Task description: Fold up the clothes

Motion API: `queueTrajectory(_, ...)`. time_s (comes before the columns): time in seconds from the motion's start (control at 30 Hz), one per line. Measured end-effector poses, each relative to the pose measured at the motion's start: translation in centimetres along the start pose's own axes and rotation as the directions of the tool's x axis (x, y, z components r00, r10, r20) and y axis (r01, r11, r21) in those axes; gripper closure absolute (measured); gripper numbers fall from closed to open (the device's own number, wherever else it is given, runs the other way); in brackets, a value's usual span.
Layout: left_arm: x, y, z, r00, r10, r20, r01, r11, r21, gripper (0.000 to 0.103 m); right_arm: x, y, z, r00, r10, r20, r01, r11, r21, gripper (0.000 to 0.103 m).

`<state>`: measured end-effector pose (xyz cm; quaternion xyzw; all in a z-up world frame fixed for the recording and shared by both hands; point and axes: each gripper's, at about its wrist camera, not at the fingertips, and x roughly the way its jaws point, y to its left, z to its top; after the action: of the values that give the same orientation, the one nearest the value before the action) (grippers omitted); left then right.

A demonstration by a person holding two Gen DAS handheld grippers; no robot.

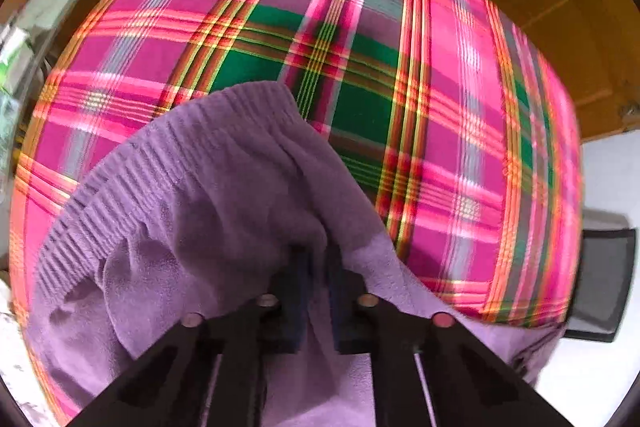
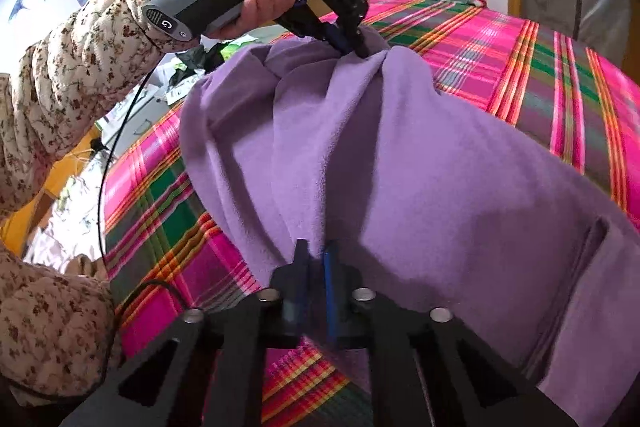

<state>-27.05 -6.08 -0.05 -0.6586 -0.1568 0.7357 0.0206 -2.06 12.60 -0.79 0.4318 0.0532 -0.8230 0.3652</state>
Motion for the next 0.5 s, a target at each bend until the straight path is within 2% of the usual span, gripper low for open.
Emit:
queueTrajectory(0.13, -1.1, 1.4, -0.1, 0.997, -0.061, 0.041, 0.062, 0.998, -0.019, 0.099, -1.5, -0.5, 0.4, 0.997, -0.053, 0.049, 0.055, 0.998, -0.026, 0.100)
queueTrajectory(0.23, -2.2, 2.3, -0.2, 0.994, -0.076, 0.080, 0.079, 0.996, -0.029, 0.099, -2.7, -1.0, 1.2, 0.991, -0.097, 0.097, 0.100, 0.994, -0.036, 0.100)
queueTrajectory(0.43, -3.5, 3.6, -2.1, 0.982, -0.111, 0.154, 0.122, 0.991, -0.063, 0.099, -3.9, -3.2, 4.2, 0.965, -0.212, 0.155, 0.220, 0.975, -0.038, 0.100)
queueTrajectory(0.5, -4.4, 4.0, -1.6, 0.977, -0.123, 0.176, 0.138, 0.988, -0.075, 0.099, -4.0, -4.2, 5.9, 0.953, -0.251, 0.168, 0.261, 0.964, -0.043, 0.100)
